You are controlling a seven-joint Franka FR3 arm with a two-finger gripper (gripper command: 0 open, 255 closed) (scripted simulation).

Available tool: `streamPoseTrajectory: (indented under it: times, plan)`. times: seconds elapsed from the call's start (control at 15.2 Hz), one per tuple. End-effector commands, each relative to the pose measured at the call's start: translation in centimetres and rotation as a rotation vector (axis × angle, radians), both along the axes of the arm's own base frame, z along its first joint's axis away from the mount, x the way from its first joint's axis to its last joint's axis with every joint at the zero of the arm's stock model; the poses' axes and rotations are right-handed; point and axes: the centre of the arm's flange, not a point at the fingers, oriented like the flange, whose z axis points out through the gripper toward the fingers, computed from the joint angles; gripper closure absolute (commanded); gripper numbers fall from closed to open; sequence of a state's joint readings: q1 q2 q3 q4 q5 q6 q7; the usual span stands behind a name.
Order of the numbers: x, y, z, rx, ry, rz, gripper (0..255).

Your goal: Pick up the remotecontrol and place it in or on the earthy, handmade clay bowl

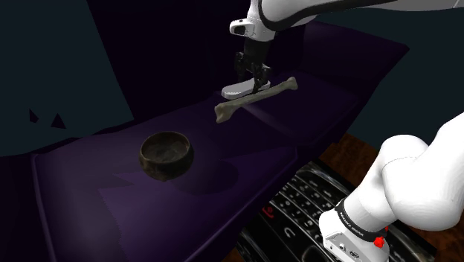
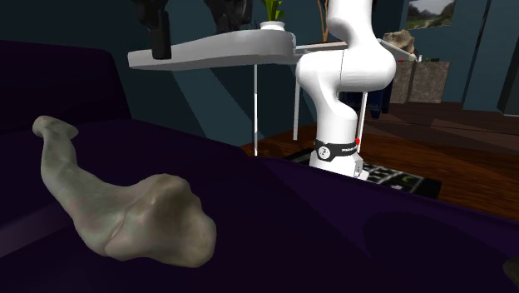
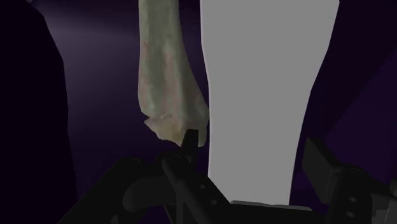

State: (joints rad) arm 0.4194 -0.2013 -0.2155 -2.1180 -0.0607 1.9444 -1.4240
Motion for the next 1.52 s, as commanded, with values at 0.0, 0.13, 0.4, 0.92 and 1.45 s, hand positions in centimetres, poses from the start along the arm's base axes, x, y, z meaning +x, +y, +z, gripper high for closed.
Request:
streamPoseTrajectory:
  times: [0.0, 0.13, 0.4, 0.92, 1.45]
  plan:
    - [-0.5, 2.7, 0.3, 0.0, 0.0, -0.001, 255]
    - [-0.9, 5.3, 0.3, 0.0, 0.0, -0.001, 255]
    - [-1.7, 10.6, 0.4, 0.0, 0.0, -0.001, 255]
    - [-3.3, 21.0, 0.5, 0.0, 0.0, -0.001, 255]
    - [-5.0, 32.1, 0.7, 0.0, 0.0, -0.001, 255]
